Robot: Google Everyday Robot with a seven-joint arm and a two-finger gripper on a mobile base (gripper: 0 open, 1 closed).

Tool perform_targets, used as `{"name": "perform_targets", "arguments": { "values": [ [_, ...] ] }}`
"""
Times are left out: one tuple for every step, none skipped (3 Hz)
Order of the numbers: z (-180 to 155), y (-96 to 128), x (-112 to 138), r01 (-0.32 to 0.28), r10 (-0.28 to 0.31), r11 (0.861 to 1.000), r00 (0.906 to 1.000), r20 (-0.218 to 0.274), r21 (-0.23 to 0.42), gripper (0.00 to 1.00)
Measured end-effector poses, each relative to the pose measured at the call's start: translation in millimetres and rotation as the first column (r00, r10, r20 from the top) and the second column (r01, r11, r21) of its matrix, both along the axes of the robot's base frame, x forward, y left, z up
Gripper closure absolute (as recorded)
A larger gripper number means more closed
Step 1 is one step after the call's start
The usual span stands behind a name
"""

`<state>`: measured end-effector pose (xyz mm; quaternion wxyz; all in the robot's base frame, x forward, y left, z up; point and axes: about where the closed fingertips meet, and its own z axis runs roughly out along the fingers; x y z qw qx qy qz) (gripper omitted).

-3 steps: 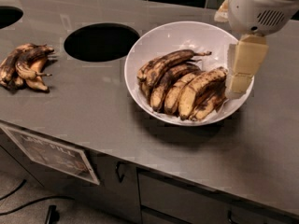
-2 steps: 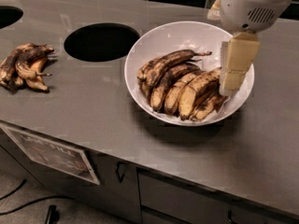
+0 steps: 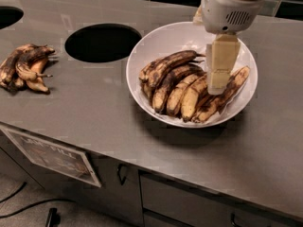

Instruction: Pick banana from white bowl

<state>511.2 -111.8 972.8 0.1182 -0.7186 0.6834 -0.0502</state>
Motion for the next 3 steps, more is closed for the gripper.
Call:
{"name": "perform_targets", "arguments": {
  "values": [
    [-13.2,8.6,9.4,-0.038,0.039,0.999,0.9987,-0.033,0.008,0.00],
    [-13.1,8.6,9.5,-0.039,0.039,0.999,0.9987,-0.033,0.008,0.00],
    [-12.1,18.5,21.5,-0.071,0.071,0.997,0.9973,-0.021,-0.004,0.00]
  ]
}}
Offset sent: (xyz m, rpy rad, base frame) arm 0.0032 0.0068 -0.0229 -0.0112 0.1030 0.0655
